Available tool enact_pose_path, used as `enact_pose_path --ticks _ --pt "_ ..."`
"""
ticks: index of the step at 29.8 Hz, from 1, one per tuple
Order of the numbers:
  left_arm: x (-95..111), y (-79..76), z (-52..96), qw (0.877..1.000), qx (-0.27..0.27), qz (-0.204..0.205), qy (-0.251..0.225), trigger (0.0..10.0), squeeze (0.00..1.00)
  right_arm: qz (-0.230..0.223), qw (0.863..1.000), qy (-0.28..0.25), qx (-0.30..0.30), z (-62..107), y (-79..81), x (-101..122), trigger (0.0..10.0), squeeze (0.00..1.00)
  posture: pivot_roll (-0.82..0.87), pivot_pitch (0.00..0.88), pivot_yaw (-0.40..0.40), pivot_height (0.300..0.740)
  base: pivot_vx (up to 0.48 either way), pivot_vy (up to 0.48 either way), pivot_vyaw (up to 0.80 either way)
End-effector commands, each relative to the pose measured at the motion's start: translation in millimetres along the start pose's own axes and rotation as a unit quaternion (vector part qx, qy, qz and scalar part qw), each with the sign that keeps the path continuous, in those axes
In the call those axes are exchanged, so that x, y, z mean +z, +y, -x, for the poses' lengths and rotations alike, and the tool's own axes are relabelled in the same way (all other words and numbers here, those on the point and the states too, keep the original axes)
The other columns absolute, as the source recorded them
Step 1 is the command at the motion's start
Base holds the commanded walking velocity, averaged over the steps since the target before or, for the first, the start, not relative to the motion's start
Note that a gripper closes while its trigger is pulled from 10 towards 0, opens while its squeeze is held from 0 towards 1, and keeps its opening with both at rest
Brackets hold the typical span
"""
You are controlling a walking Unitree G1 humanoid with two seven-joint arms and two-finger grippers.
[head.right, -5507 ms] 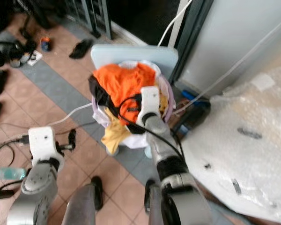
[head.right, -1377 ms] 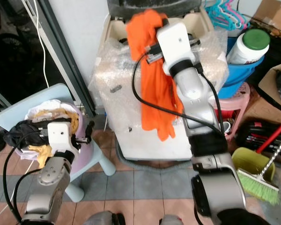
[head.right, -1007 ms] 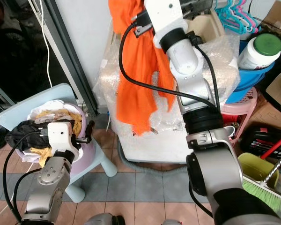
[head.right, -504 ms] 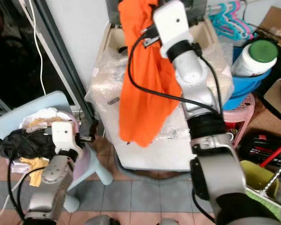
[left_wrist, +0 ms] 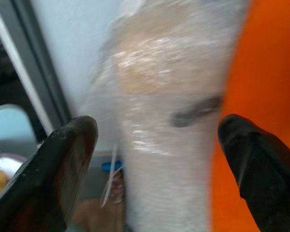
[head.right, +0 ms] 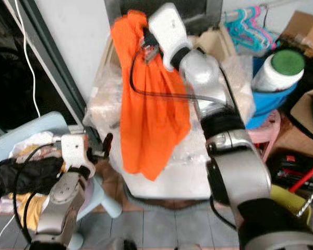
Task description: Clothes washing
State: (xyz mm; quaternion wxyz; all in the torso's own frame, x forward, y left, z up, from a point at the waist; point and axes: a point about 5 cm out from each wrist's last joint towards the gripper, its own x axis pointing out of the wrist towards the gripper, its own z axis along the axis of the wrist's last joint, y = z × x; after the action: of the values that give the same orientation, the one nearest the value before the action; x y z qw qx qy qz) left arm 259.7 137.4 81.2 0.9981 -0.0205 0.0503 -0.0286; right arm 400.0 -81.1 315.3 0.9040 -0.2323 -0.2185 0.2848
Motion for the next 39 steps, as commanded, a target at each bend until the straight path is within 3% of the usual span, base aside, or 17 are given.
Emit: enact_pose_path --ticks 1,2,5,6,7,10,11,13,15,18,19,20,21,22,23,24,39 --pt "1 2.0 -0.6 1.000 0.006 -0.003 -0.001 10.0 0.00 0.034 0.997 -0.034 -0.054 -2.9 -30.0 27 10.0 0.00 -0.06 0.000 0.094 0.740 0.307 0.000 0.00" --pt "1 1.9 -0.3 1.000 0.005 -0.003 -0.001 10.0 0.00 0.063 0.992 -0.055 -0.094 -3.3 -45.8 43 10.0 0.00 -0.06 0.000 0.092 0.740 0.307 0.000 0.00" --pt "1 1.6 -0.1 1.000 0.005 -0.003 -0.001 10.0 0.00 0.084 0.985 -0.077 -0.131 -2.2 -59.4 58 10.0 0.00 -0.06 0.000 0.092 0.740 0.307 0.000 0.00" --pt "1 1.3 0.1 1.000 0.011 -0.002 -0.001 10.0 0.00 0.076 0.965 -0.119 -0.220 6.4 -87.9 82 10.0 0.00 -0.06 0.000 0.085 0.740 0.000 0.000 0.00" --pt "1 1.3 0.3 1.000 0.015 -0.001 -0.001 10.0 0.00 0.059 0.960 -0.128 -0.242 9.8 -95.0 85 10.0 0.00 -0.06 0.000 0.085 0.740 0.000 0.000 0.00" --pt "0 1.2 0.8 1.000 0.017 -0.002 -0.001 10.0 0.00 0.050 0.961 -0.120 -0.245 11.0 -94.0 79 10.0 0.00 -0.05 0.000 0.082 0.740 0.000 0.000 0.00" --pt "0 0.7 2.0 1.000 0.020 -0.004 -0.001 10.0 0.00 0.040 0.975 -0.073 -0.204 9.3 -72.9 44 10.0 0.00 -0.05 0.000 0.081 0.740 0.000 0.000 0.00" --pt "0 0.6 2.5 1.000 0.020 -0.005 -0.001 10.0 0.00 0.036 0.980 -0.054 -0.188 9.8 -63.0 29 10.0 0.00 -0.05 0.000 0.081 0.740 0.000 0.000 0.00" --pt "-1 1.5 3.4 1.000 0.022 -0.007 0.001 10.0 0.00 0.000 0.992 0.039 -0.117 22.9 -16.3 -36 10.0 0.00 -0.05 0.000 0.083 0.740 0.000 0.000 0.00" --pt "-1 3.1 4.0 1.000 0.024 -0.010 0.002 10.0 0.00 -0.039 0.993 0.076 -0.082 41.7 15.6 -69 10.0 0.00 -0.05 0.000 0.087 0.740 0.000 0.000 0.00" --pt "-1 3.1 4.0 1.000 0.024 -0.010 0.002 10.0 0.00 -0.039 0.993 0.076 -0.082 41.7 15.6 -69 10.0 0.00 -0.05 0.000 0.087 0.740 0.000 0.000 0.00" --pt "-1 4.0 3.7 1.000 0.023 -0.013 0.003 10.0 0.00 -0.075 0.990 0.097 -0.062 58.0 38.5 -86 10.0 0.00 -0.06 0.000 0.098 0.740 0.000 0.000 0.00" --pt "-1 4.0 3.7 1.000 0.023 -0.013 0.003 10.0 0.00 -0.075 0.990 0.097 -0.062 58.0 38.5 -86 10.0 0.00 -0.06 0.000 0.098 0.740 0.000 0.000 0.00" --pt "-1 3.6 2.4 1.000 0.019 -0.014 0.003 10.0 0.00 -0.108 0.987 0.112 -0.047 71.6 54.8 -96 10.0 0.24 -0.06 0.000 0.101 0.740 0.000 0.000 0.00" --pt "0 3.2 1.7 1.000 0.018 -0.015 0.002 10.0 0.00 -0.119 0.985 0.116 -0.043 75.9 59.5 -98 10.0 0.24 -0.06 0.000 0.104 0.740 0.000 0.000 0.00" --pt "1 1.4 0.1 1.000 0.014 -0.015 0.001 10.0 0.00 -0.129 0.984 0.119 -0.036 84.7 65.2 -101 10.0 1.00 -0.07 0.000 0.107 0.740 0.000 0.000 0.00" --pt "0 1.1 -0.5 1.000 0.016 -0.022 0.004 10.0 0.00 -0.130 0.988 0.085 0.016 120.5 42.8 -84 10.0 1.00 -0.06 0.000 0.112 0.740 0.000 0.000 0.00"
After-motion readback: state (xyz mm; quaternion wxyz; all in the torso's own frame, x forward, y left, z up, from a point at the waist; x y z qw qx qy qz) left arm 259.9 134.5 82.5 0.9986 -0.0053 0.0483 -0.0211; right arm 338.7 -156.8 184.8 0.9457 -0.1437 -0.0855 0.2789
